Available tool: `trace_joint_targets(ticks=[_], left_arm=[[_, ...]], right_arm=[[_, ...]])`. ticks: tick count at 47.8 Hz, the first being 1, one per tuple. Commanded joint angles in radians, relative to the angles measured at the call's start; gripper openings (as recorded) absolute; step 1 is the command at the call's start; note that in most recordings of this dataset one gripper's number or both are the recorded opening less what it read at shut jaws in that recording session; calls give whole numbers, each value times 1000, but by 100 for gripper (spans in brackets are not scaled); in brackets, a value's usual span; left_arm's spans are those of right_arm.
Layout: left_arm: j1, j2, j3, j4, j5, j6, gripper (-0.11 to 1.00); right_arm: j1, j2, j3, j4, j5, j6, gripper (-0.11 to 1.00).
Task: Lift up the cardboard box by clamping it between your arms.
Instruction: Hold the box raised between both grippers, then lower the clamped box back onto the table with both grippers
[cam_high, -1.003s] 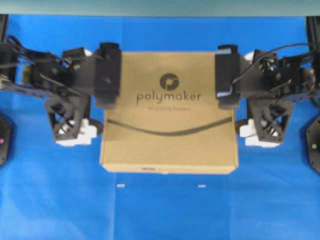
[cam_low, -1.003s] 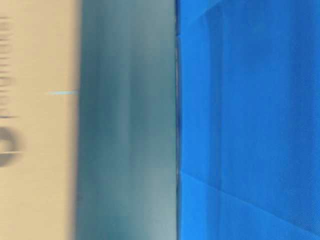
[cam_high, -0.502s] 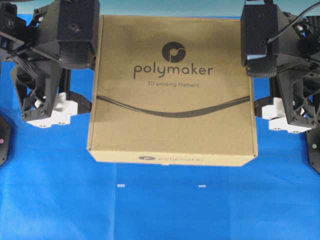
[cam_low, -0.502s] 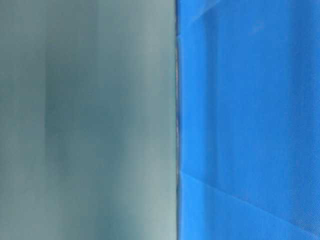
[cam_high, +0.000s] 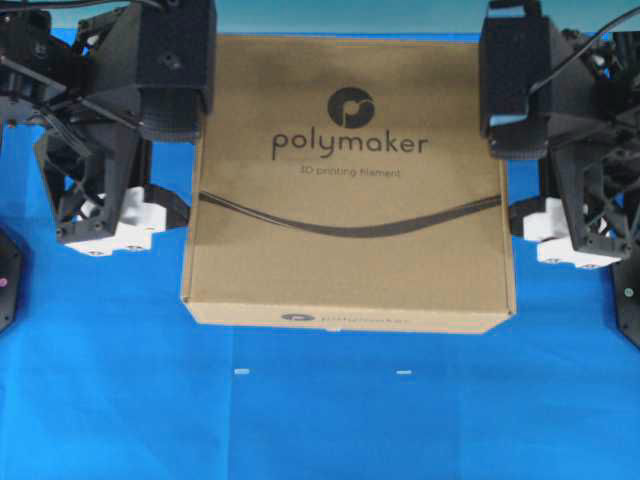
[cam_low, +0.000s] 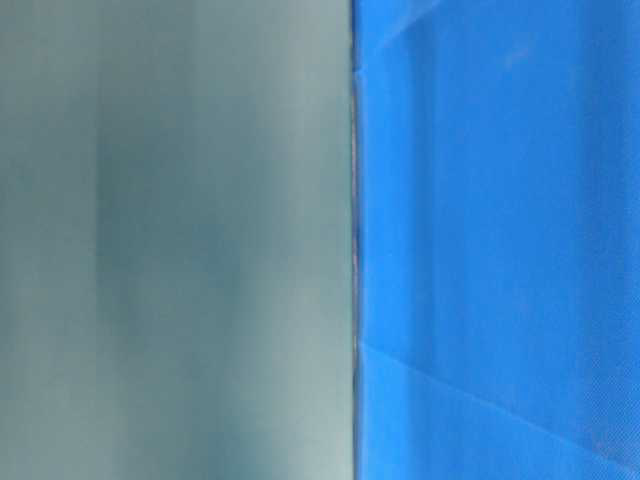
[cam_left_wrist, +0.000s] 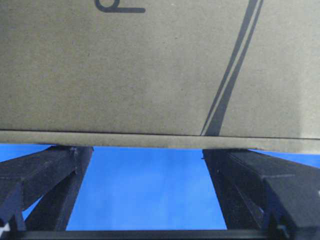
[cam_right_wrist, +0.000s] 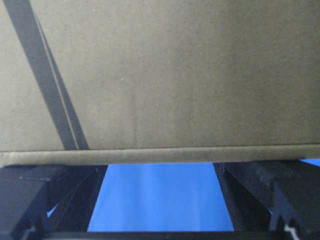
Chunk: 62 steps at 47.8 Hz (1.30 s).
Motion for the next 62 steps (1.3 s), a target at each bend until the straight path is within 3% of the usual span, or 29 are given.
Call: trace_joint_targets(ticks=[1,14,36,44,62], left_arm=[[-6,32,-3,-3,-71,-29,88],[-25,38,204,-3,-219,-34,88],[-11,74,442,0,-416,-54,88],[-3,98,497,0,-520,-54,88],[9,219,571,0,-591,-60,88]], right_arm=[[-8,17,23,2,-91,14,98],[5,37,150,3,-236,21,98],[-11,89,410,2,-534,14,98],[-12,133,456,-2,-614,3,98],[-11,232,528,-2,-767,11,98]])
